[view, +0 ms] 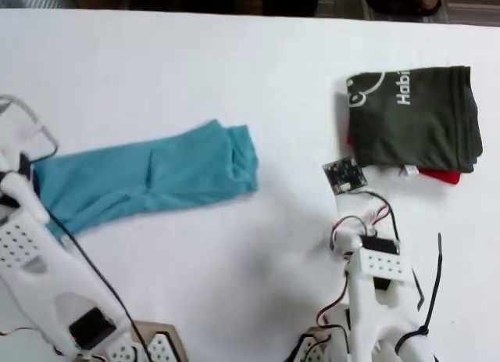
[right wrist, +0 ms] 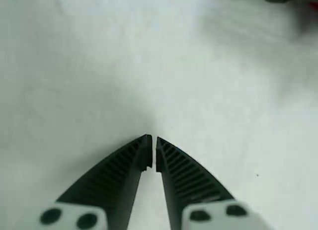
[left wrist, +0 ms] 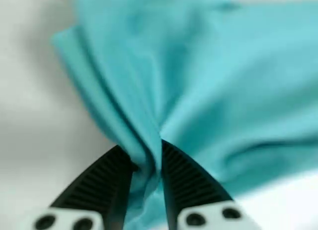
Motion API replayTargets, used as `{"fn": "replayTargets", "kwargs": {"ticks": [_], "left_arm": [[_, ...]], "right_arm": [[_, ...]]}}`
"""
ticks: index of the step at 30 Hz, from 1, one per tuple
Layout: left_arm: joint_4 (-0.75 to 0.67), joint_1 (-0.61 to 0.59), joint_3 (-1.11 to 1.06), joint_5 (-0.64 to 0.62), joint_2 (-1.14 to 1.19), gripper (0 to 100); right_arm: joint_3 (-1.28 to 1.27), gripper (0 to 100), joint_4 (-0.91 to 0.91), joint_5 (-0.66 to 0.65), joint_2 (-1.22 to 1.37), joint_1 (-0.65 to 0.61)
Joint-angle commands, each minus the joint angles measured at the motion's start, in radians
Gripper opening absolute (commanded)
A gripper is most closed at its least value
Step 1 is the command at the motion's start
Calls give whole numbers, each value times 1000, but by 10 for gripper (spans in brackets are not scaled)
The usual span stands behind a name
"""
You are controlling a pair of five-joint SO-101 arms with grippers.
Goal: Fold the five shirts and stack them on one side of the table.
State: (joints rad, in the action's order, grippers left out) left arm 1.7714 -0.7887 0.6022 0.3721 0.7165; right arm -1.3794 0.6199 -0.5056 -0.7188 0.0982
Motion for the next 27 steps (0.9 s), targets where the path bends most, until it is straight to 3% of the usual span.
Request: {"fn": "replayTargets", "kwargs": {"ticks": [1, 7, 17, 27], "left_arm": [[17, 132, -142, -17, -330, 26], [15, 377, -248, -124, -594, 26], [-9, 784, -202, -256, -612, 26], [-144, 936, -151, -256, -535, 26]], "right_arm": [[3, 24, -16, 5, -30, 8], [3, 24, -16, 5, -30, 8], [3, 24, -18, 5, -30, 8], [3, 24, -18, 5, -30, 8]]}}
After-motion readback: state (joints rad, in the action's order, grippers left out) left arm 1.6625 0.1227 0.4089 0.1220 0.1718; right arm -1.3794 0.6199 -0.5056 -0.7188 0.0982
